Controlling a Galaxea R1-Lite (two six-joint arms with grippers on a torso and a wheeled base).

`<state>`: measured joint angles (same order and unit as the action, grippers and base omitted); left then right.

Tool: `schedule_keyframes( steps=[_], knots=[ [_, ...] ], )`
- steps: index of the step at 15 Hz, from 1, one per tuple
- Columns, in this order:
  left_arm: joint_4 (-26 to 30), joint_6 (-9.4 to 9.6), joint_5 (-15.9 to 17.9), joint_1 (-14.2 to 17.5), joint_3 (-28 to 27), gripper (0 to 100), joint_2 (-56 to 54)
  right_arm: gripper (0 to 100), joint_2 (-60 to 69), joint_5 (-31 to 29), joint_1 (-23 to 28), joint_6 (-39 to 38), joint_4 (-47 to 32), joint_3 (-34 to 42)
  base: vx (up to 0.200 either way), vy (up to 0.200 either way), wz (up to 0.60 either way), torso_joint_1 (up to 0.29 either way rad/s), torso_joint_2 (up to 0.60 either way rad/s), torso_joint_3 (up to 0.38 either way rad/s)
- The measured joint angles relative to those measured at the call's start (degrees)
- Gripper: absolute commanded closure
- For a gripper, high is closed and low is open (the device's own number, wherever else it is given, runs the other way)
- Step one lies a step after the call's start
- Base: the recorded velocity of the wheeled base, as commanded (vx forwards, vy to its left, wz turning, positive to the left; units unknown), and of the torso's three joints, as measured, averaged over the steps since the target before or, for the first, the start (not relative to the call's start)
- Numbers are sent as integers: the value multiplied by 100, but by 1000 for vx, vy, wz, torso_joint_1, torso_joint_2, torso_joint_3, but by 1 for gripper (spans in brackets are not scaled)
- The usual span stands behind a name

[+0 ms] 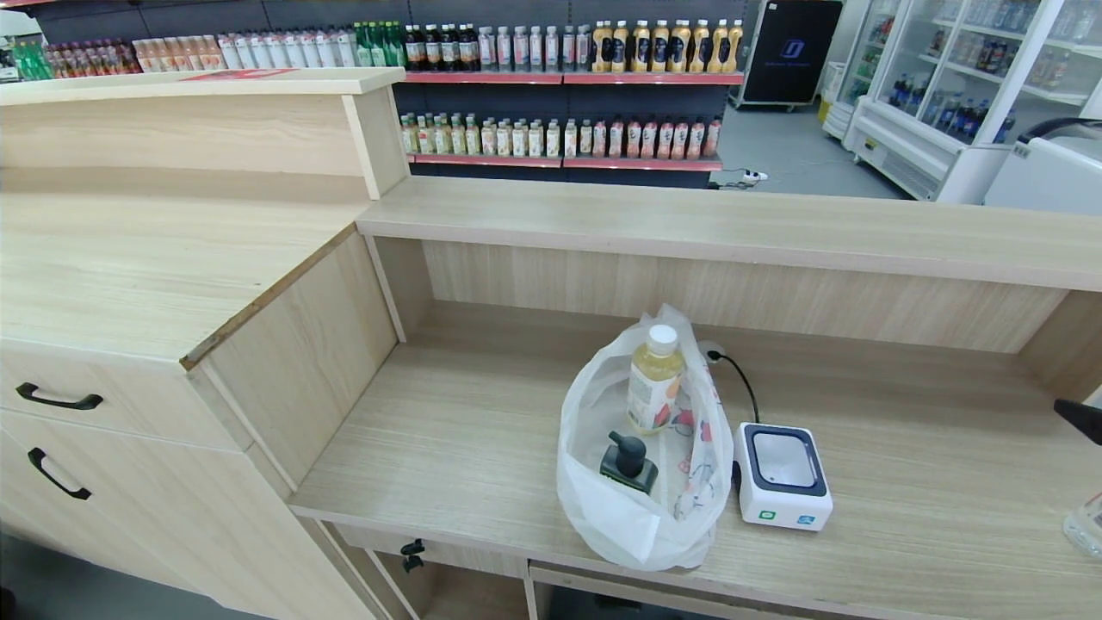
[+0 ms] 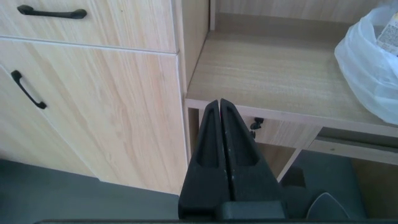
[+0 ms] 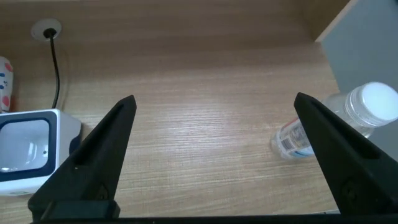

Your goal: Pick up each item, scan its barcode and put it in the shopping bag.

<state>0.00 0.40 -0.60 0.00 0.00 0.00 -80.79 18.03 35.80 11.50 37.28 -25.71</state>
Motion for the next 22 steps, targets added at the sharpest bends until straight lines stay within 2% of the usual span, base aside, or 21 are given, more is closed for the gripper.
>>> schedule_keyframes(
  steps=[9, 12, 15, 18, 22],
  knots=[
    [0, 2, 6, 0, 0, 100, 0, 0, 254, -22, 105, -23, -6, 121, -200, 0, 0, 3, 2, 3],
    [0, -20, 5, -5, 0, 100, 0, 0, 273, -24, 302, -22, 43, 165, 0, 0, 0, 0, 0, 0],
    [0, -22, 0, 0, -2, 100, 0, 0, 163, -96, 673, -20, 517, 38, 0, 0, 0, 0, 0, 0],
    [0, -22, 2, 0, 0, 100, 0, 0, -110, -517, 1063, -17, 1113, 143, 0, 0, 0, 0, 0, 0],
    [0, -24, 2, 0, 0, 100, 0, 0, -984, -695, 1419, 5, 2154, 226, 0, 0, 0, 0, 0, 0]
  ],
)
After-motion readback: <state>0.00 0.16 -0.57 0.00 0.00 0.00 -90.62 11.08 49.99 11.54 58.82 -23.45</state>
